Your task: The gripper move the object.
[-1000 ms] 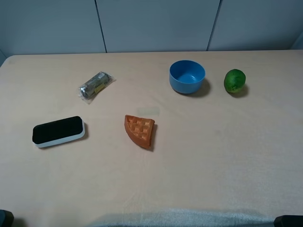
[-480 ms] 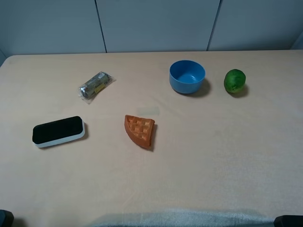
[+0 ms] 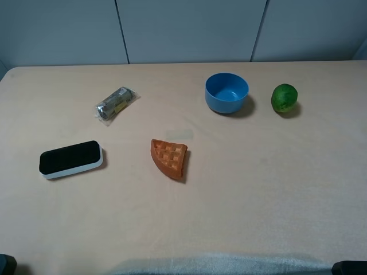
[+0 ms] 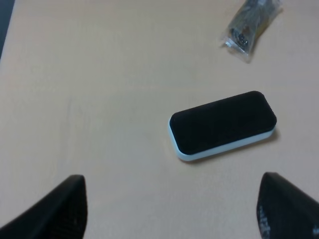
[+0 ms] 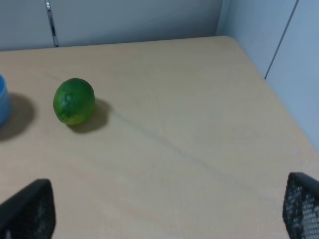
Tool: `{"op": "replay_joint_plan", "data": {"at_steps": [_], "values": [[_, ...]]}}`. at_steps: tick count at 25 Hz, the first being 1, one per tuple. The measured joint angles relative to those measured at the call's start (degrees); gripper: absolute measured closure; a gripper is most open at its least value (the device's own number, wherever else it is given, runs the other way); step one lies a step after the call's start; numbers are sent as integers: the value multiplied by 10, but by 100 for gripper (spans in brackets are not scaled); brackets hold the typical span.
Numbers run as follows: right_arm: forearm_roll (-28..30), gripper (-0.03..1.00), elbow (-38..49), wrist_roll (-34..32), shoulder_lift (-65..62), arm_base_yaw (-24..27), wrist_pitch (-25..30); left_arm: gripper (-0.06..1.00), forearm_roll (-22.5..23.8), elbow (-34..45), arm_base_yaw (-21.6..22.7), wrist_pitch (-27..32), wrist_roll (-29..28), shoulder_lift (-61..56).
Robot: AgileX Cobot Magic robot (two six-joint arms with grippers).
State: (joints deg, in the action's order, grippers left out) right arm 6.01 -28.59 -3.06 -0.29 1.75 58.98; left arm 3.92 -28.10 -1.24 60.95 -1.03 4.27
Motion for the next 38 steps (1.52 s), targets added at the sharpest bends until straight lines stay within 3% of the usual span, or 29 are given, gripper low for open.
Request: {"op": "replay_joint_plan", "data": {"at_steps": [38], "values": [[0, 27, 0, 0, 0, 0, 0, 18, 0, 0, 0, 0, 0, 0]]}}
